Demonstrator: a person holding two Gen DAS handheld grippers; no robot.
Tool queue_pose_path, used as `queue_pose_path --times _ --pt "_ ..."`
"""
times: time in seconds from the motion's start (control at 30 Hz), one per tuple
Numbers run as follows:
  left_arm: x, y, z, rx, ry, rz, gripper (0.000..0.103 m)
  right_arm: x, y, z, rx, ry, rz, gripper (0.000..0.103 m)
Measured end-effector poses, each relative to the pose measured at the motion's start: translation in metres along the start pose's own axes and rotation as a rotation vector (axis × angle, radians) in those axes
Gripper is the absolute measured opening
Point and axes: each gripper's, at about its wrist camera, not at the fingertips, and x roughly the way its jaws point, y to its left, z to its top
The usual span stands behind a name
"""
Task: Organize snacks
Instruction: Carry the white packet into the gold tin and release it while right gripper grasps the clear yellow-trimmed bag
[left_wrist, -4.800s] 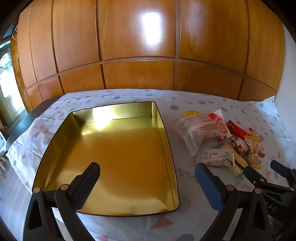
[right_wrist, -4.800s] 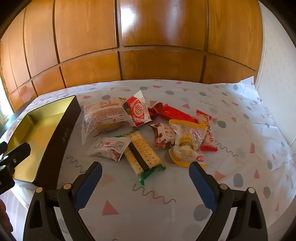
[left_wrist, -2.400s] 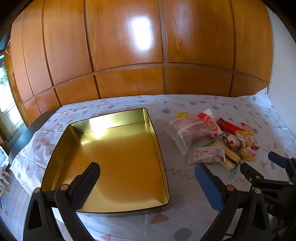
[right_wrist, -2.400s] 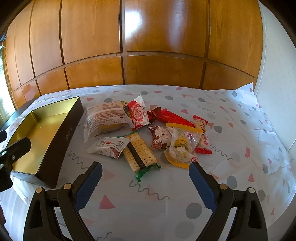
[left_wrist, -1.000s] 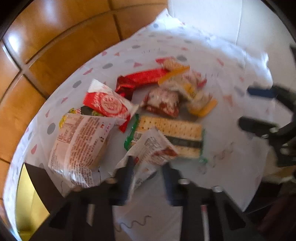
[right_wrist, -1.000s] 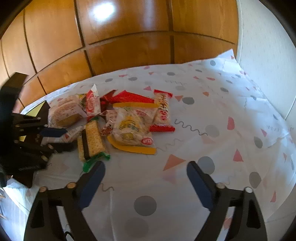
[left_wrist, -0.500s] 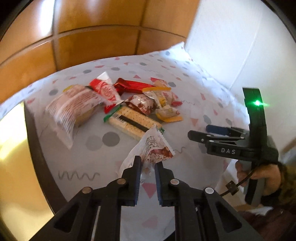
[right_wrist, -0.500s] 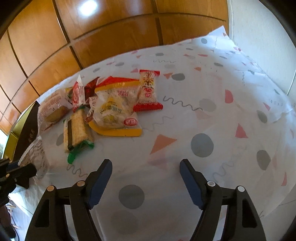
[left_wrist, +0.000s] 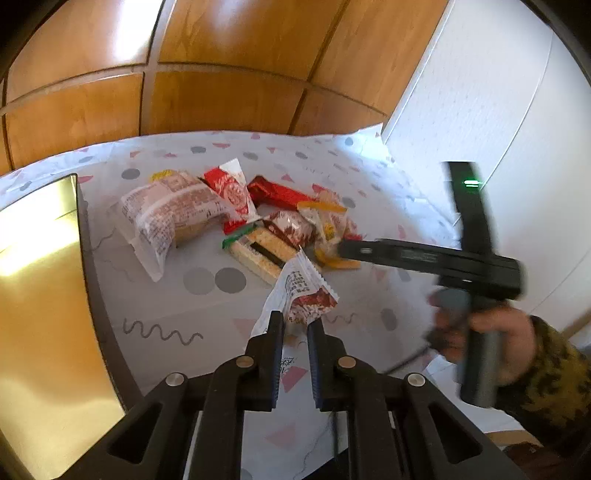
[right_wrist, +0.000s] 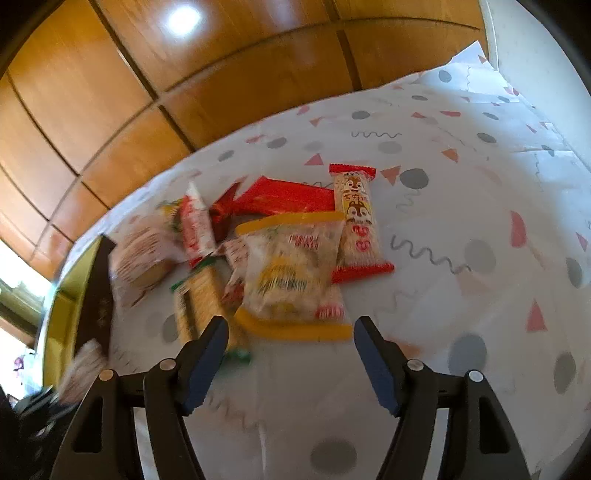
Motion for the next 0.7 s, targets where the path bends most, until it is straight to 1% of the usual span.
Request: queue_pose_path --times 0.1,0.17,0.2,0.27,0.3,0.37,0.47,0.53,0.63,0.7 --pt "-0.016 0.002 0.003 -0.019 -0.030 -0.016 0.013 0.020 -0.005 0.010 0.043 0.040 0.005 0.072" --pt "-0.030 0.005 0.006 -0.034 -0.059 -0.029 0.013 0.028 -0.004 0.017 0.044 0.034 -0.003 0.072" --pt "-0.040 0.008 0.008 -0.043 -0.080 -0.028 0.013 0.031 -0.002 0.020 0.025 0.032 -0.013 0.072" --pt "-0.058 0.016 0.012 -0.071 -0.117 -0.020 0.013 0.034 0.002 0.021 -0.013 0.035 -0.037 0.065" --pt "-0.068 0.024 0.014 -0.096 -0.140 -0.017 0.013 0.034 0.004 0.020 -0.028 0.028 -0.044 0.064" --pt "-0.086 0.042 0.017 -0.144 -0.179 0.018 0.013 0.034 0.005 0.017 -0.053 0.011 -0.046 0.063" --pt "-0.104 0.078 0.023 -0.238 -0.213 0.110 0.013 0.033 0.006 0.011 -0.096 -0.002 -0.047 0.062" --pt "-0.107 0.106 0.027 -0.310 -0.204 0.174 0.013 0.032 0.005 0.011 -0.106 0.001 -0.039 0.063" --pt "-0.102 0.139 0.034 -0.373 -0.193 0.227 0.013 0.032 0.002 0.013 -0.095 0.005 -0.025 0.063" --pt "-0.093 0.152 0.039 -0.392 -0.176 0.244 0.013 0.032 0.002 0.014 -0.093 -0.002 -0.024 0.063"
